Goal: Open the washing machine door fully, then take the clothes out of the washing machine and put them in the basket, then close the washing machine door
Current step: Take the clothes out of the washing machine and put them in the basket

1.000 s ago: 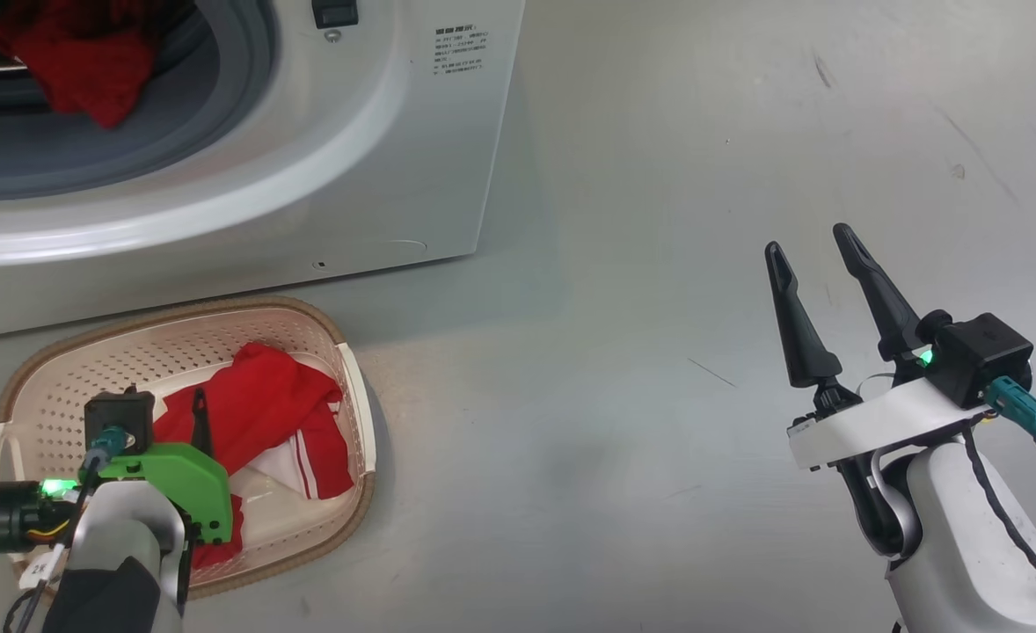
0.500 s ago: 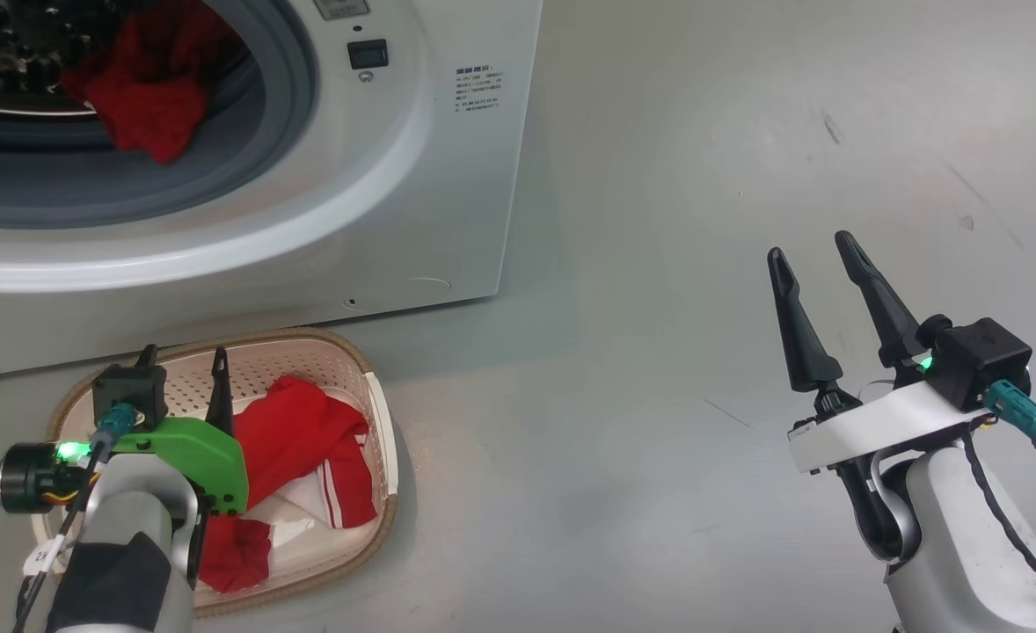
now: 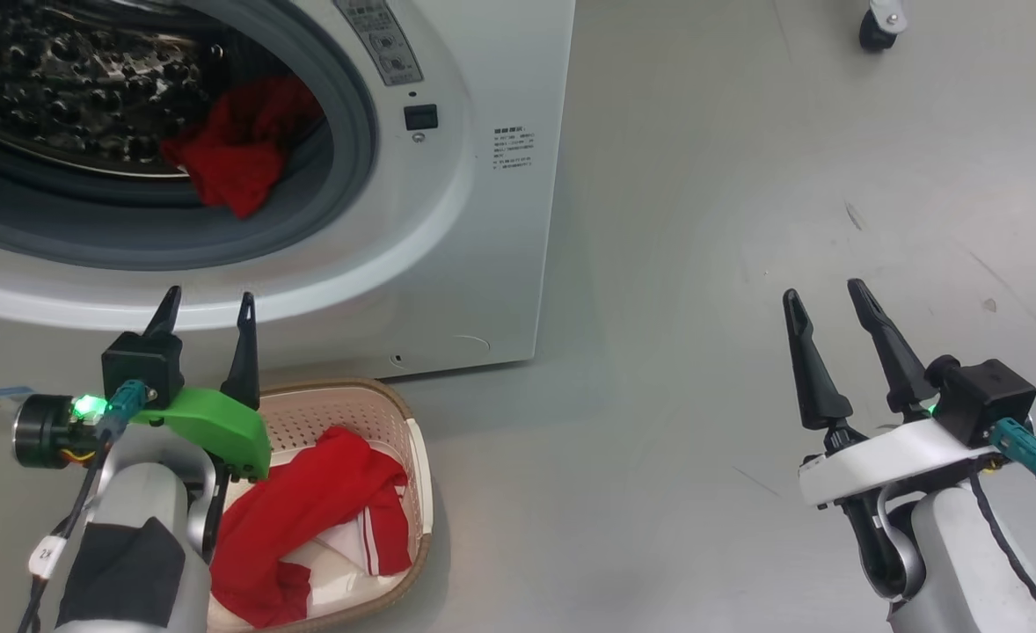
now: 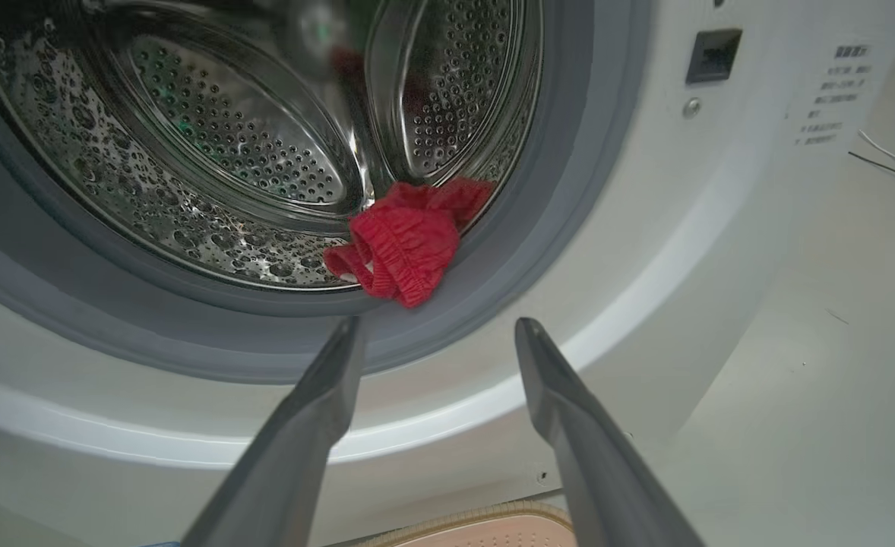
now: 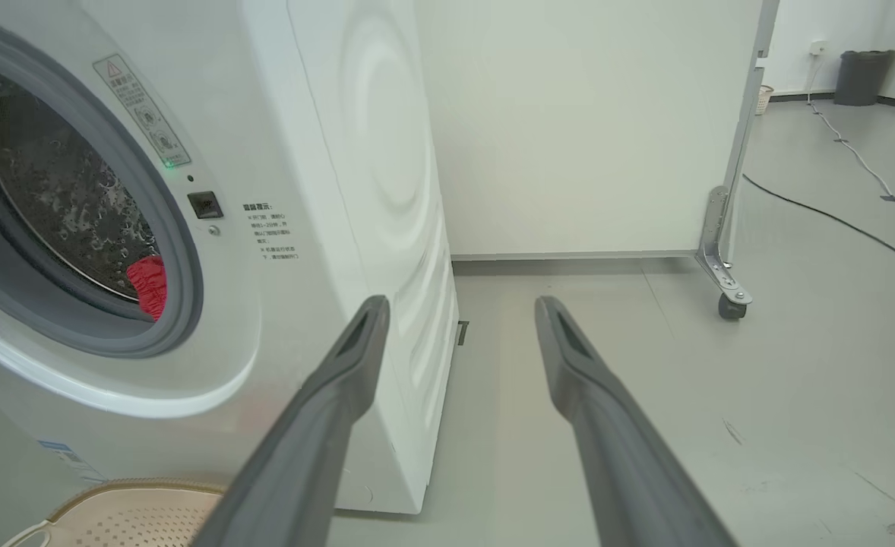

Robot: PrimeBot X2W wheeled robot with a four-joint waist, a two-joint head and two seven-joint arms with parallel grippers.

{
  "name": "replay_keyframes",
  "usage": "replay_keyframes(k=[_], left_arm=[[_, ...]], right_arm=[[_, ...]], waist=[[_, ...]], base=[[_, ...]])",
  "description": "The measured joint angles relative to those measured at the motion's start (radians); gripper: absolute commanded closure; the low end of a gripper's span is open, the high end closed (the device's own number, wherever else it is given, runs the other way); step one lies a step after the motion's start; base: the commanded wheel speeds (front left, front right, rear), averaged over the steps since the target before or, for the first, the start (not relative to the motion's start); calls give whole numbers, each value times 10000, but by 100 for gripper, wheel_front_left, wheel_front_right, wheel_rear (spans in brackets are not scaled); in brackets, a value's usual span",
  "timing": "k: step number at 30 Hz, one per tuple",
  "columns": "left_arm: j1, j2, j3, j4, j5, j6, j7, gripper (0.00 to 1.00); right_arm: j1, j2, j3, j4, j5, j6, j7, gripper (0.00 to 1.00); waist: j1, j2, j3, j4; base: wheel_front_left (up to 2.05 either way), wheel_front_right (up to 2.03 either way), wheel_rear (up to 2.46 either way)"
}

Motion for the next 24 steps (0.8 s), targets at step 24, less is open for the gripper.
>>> replay_keyframes(k=[24], left_arm=[[2917,-121,79,-3072,-765,46,-27,0]], right_arm=[[1143,58,-48,-98,98,0,0,0]], waist=[[-1,0,-1685,471]], base=[[0,0,0]])
